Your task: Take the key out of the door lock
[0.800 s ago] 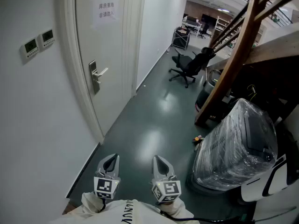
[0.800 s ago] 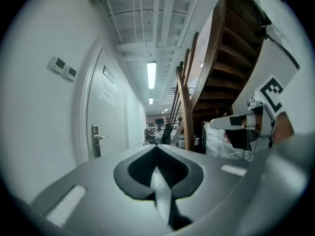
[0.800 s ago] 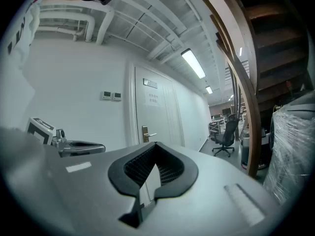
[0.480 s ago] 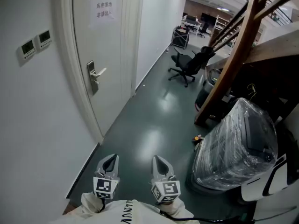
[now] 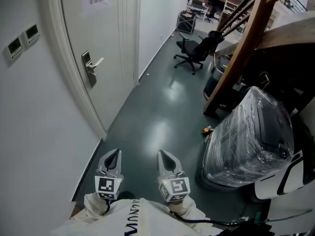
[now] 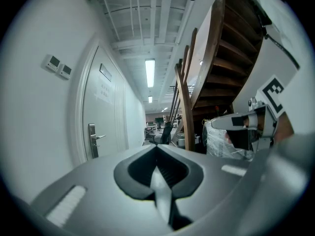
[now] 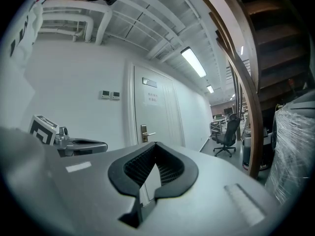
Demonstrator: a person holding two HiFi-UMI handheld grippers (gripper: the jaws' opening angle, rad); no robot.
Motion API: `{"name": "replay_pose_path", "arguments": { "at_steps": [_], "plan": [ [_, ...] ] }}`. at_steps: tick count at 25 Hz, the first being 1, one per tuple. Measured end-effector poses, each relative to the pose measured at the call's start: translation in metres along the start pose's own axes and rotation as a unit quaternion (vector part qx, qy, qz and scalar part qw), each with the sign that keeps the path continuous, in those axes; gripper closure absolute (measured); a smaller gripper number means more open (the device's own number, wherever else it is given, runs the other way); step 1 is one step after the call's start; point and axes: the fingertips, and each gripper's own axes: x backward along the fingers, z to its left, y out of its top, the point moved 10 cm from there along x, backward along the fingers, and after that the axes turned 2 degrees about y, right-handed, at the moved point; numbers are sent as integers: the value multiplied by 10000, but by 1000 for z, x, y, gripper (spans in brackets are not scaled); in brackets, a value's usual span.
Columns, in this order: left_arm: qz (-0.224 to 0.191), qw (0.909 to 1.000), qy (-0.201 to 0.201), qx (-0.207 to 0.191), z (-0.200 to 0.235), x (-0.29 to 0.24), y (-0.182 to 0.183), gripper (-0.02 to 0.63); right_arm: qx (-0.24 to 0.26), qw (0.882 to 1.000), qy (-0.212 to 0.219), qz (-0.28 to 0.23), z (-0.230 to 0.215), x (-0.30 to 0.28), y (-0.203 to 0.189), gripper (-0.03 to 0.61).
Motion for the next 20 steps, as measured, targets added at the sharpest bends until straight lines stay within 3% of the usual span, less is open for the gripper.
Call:
{"name": "replay_pose_path", "arguments": {
  "at_steps": [10, 20],
  "plan": [
    [96, 9999, -31, 45, 27, -38, -12, 614, -90, 9999, -9, 124, -12, -48, -7, 577],
    [119, 9997, -163, 142, 107, -146, -19, 614, 23, 9994, -76, 337, -31, -171, 1, 578]
  ]
}}
